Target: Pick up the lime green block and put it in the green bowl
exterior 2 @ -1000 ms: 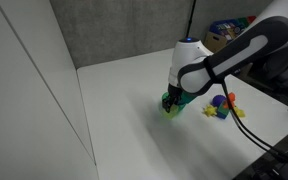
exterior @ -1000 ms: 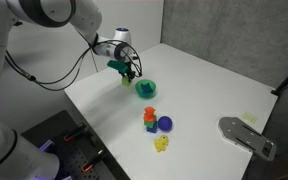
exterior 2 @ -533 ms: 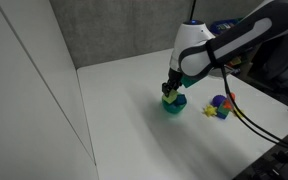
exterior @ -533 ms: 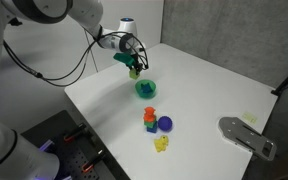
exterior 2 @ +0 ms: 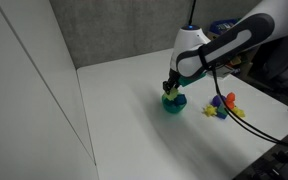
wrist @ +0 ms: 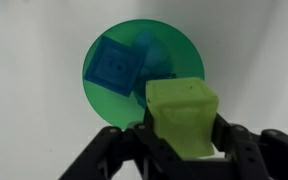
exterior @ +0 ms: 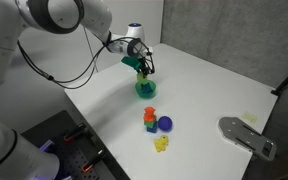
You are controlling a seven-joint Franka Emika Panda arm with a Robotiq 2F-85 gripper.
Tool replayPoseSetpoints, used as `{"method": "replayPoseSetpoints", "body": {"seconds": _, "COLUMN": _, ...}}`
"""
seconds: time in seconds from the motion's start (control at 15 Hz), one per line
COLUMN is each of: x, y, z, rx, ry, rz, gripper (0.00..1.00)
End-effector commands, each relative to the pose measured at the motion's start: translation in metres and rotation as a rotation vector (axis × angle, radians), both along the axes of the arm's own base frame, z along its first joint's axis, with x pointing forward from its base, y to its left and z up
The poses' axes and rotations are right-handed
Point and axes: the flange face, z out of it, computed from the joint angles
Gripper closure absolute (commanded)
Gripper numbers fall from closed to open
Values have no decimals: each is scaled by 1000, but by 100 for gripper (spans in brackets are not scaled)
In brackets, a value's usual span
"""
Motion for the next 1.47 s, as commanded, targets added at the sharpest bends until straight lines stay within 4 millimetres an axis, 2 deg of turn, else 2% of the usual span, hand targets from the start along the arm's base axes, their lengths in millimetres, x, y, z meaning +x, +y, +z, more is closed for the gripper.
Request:
{"method": "replayPoseSetpoints", "body": {"seconds": 0.0, "x": 15, "y": -6, "z": -11, "rx": -14, "ry": 18, "rz": -36, "gripper": 28}}
{"method": "replayPoseSetpoints", "body": {"seconds": 0.27, "x": 16, "y": -11, "z": -3, "rx": -10, "ry": 14, "rz": -39, "gripper": 1}}
{"method": "replayPoseSetpoints", "body": {"seconds": 0.6, "x": 10, "y": -24, "z": 33, "rx": 4, "ry": 33, "rz": -53, "gripper": 0}}
{"method": "replayPoseSetpoints", "body": {"seconds": 0.93, "x": -2, "y": -51, "z": 82, "rx": -10, "ry": 71, "rz": -82, "gripper": 0}}
{"method": "replayPoseSetpoints", "body": {"seconds": 1.13, "x": -20, "y": -68, "z": 101, "rx": -16, "ry": 94, "rz": -94, "gripper": 0}}
{"method": "replayPoseSetpoints", "body": {"seconds": 1.4, "x": -56, "y": -90, "z": 106, "rx": -19, "ry": 134, "rz": -93, "gripper": 0}}
